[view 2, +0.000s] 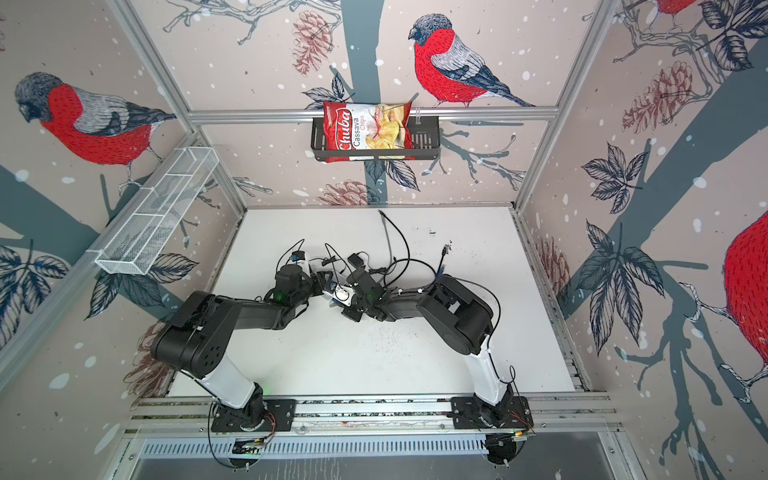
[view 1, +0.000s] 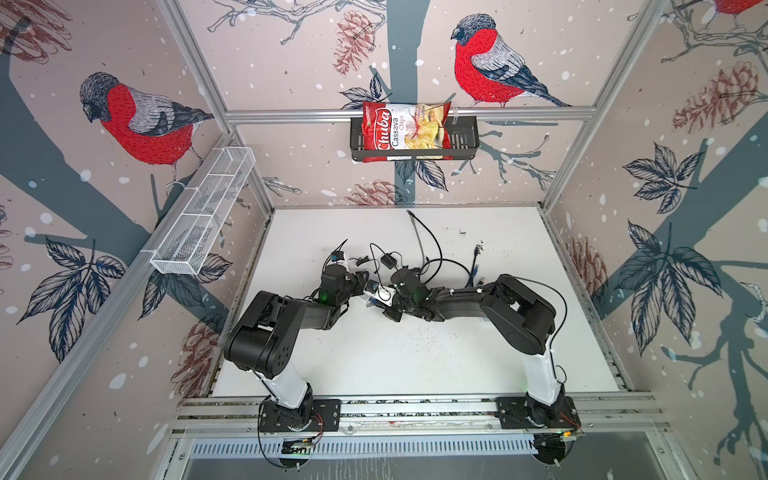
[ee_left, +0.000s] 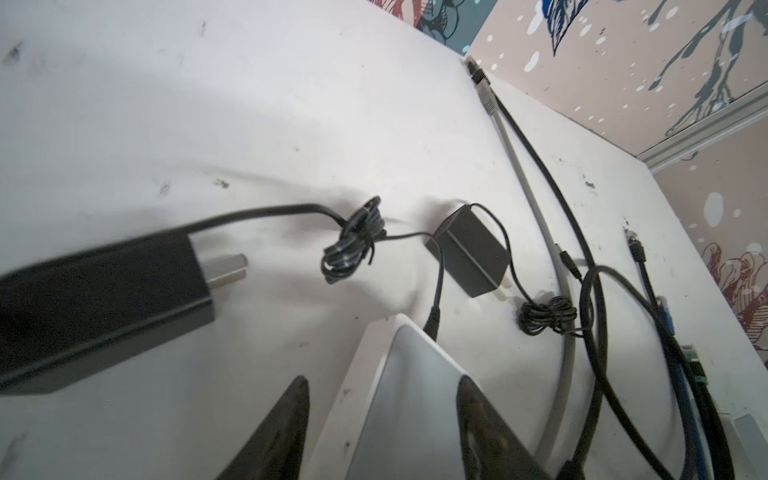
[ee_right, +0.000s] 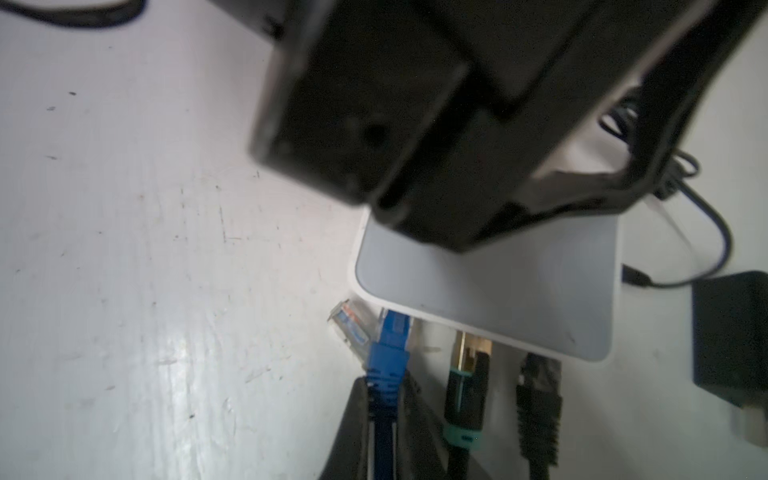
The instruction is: Insert the plug into the switch port
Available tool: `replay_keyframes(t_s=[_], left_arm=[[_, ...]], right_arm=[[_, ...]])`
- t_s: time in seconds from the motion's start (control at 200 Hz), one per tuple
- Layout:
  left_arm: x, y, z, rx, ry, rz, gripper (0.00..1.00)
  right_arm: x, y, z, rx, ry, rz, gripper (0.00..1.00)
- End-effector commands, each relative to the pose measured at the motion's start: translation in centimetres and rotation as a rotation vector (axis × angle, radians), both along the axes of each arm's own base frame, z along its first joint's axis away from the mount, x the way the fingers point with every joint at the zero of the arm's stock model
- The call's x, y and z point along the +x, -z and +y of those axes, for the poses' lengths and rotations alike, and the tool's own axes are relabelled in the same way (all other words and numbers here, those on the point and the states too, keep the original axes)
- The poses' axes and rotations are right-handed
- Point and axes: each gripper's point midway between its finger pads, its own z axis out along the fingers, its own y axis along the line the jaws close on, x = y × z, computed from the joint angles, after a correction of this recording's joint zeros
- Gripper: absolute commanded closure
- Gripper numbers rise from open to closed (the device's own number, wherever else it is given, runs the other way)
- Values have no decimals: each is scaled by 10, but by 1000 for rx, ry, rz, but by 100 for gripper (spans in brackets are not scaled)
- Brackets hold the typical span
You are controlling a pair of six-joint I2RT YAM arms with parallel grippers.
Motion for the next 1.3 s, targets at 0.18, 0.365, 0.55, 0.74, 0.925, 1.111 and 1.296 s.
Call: replay_keyframes(t_s=[0.18,0.365,0.55,0.74,0.925,1.111,1.296], left_arm=[[-41,8,-50,-165,245,127,45],[-37,23,-30,-115,166,163,46],[-30,34,-8,-71,79,192,47],[-26,35,-2,-69,57,193,47],[-23,34,0,-70,53,188,46],[-21,34,2,-53,45,188,46],[-19,31,5,-32,42,182,45]], right_arm=[[17,-97,46,359,-42,-247,100],[37,-72,24,203,67,-298,100],[58,-58,4,77,126,-359,99],[69,-44,-7,25,110,-341,97],[68,-27,-16,-4,62,-318,92],[74,-19,-23,-24,49,-290,87],[79,-16,-34,-35,63,-233,76]])
